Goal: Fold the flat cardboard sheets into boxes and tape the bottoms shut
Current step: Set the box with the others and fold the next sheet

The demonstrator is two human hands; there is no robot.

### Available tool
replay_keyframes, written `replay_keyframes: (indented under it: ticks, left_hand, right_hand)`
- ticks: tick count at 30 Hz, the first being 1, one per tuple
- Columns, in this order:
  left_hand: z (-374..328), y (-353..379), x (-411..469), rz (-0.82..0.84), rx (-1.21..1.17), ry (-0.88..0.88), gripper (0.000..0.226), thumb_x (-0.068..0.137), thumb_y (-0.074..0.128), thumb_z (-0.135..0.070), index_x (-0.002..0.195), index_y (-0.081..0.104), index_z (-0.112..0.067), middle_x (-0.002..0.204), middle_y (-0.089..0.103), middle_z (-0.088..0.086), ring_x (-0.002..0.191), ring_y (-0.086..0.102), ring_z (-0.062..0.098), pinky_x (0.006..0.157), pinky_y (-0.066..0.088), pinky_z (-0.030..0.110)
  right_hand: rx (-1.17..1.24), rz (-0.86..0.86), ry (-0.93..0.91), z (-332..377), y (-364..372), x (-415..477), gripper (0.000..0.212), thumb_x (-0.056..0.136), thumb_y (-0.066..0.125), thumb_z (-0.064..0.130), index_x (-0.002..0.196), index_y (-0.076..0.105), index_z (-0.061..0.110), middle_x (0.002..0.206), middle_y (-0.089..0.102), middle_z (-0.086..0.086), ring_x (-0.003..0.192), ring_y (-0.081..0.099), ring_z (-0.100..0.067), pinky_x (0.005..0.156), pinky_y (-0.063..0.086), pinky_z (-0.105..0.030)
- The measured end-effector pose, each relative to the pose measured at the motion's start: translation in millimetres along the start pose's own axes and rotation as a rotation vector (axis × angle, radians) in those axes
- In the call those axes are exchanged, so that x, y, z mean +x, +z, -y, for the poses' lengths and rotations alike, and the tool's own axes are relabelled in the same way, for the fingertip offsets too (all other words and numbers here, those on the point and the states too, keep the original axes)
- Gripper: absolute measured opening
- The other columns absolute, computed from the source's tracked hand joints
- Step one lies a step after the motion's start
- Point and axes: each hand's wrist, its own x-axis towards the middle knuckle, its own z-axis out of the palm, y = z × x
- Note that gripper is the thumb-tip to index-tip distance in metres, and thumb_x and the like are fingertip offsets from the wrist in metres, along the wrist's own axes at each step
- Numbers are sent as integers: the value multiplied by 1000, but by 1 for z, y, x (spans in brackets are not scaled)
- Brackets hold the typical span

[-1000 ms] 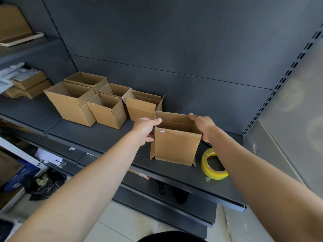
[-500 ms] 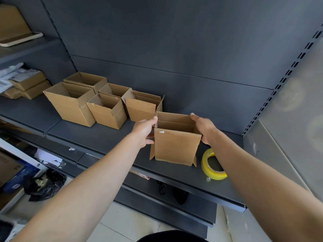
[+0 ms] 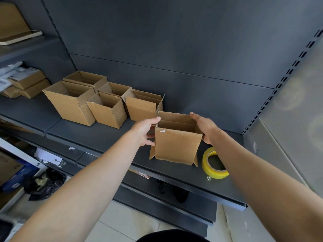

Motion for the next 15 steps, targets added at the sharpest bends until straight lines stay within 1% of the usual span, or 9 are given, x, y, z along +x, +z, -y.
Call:
replay_keyframes:
  ticks: [2, 5, 7, 9, 10, 13, 15]
  left_hand:
    - [1, 0, 0, 9, -10, -5, 48, 78, 75, -34, 114, 44, -27, 110, 54, 3, 114, 52, 34, 93, 41, 66]
    - [3, 0, -1, 26, 0, -3, 53, 76, 77, -34, 116, 45, -27, 115, 52, 3, 117, 50, 35, 93, 41, 65]
    - [3, 1, 0, 39, 43, 9, 57, 74, 79, -33, 120, 46, -25, 121, 51, 4, 119, 48, 34, 94, 41, 64]
    - [3, 2, 0, 50, 88, 22, 67, 73, 80, -28, 130, 45, -20, 128, 50, 6, 121, 46, 35, 96, 41, 64]
    - [3, 3, 0, 53, 109, 28, 71, 73, 80, -26, 133, 43, -18, 130, 50, 8, 122, 45, 35, 96, 41, 63]
    - [2, 4, 0, 56, 152, 46, 74, 75, 79, -22, 138, 40, -17, 133, 49, 10, 124, 45, 35, 96, 42, 62]
    - [2, 4, 0, 61, 166, 55, 72, 76, 78, -22, 138, 42, -17, 134, 49, 10, 125, 45, 35, 97, 42, 61]
  right_hand:
    - [-19, 18, -4, -1, -1, 0, 43, 89, 60, 45, 122, 47, 19, 111, 56, -3, 104, 56, -26, 97, 47, -41]
    - [-41, 17, -12, 0, -1, 0, 38, 89, 61, 43, 116, 47, 19, 99, 55, 0, 93, 56, -22, 89, 49, -37]
    - [-48, 18, -16, 1, -1, 0, 37, 90, 60, 42, 115, 47, 19, 94, 54, 1, 86, 56, -21, 84, 49, -36]
    - [-55, 19, -17, 1, 0, 0, 38, 90, 60, 42, 118, 48, 19, 98, 55, -1, 87, 57, -21, 83, 50, -36]
    - [-58, 16, -16, 2, 0, 0, 39, 90, 60, 42, 119, 49, 18, 102, 56, -2, 91, 57, -23, 85, 51, -37]
    - [-57, 4, -6, 2, 0, 1, 44, 90, 60, 42, 124, 48, 17, 111, 55, -4, 101, 57, -26, 93, 50, -41]
    - [-48, 3, 1, 3, 0, 1, 44, 90, 60, 42, 124, 48, 17, 111, 56, -4, 99, 57, -26, 90, 51, -41]
